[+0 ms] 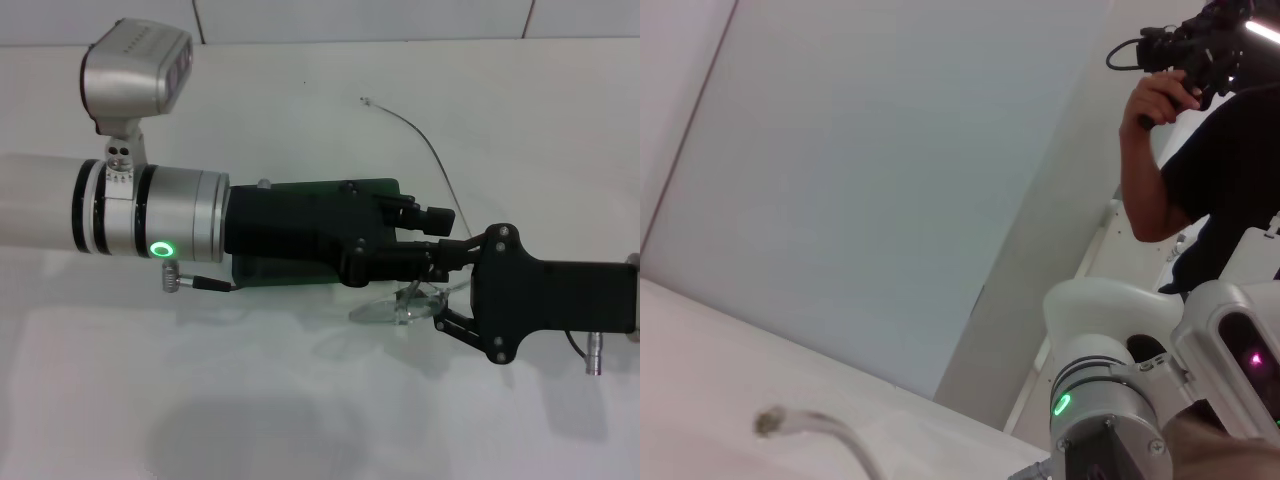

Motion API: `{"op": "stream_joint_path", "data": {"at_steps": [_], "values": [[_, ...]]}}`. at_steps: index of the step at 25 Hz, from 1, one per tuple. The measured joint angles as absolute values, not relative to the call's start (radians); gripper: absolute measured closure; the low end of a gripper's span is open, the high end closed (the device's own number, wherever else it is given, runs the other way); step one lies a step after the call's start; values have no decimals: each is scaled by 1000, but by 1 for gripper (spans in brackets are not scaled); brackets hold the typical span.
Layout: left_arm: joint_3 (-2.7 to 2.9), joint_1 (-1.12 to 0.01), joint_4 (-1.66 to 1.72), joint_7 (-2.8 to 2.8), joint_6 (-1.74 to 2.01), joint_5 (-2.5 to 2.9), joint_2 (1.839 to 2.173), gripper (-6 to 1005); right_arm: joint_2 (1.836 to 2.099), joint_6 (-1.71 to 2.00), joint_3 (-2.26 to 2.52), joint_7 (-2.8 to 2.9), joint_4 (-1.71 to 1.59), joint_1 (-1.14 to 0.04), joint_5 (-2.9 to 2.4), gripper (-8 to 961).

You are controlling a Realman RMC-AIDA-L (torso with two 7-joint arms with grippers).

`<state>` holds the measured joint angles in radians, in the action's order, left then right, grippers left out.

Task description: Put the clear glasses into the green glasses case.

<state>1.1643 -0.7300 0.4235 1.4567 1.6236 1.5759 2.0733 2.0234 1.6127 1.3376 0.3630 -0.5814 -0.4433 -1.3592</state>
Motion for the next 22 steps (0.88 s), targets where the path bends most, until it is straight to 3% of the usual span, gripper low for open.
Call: {"op": "stream_joint_path", "data": {"at_steps": [12,22], "values": [[1151,-698,428,1462,1698,1502,2043,537,2023,1618,1345,362,-576,-431,-1358,827],[1029,-555,505,1354,1636,1508,2006,537,2020,1734,1338,421,-576,-434,-1337,829]]}}
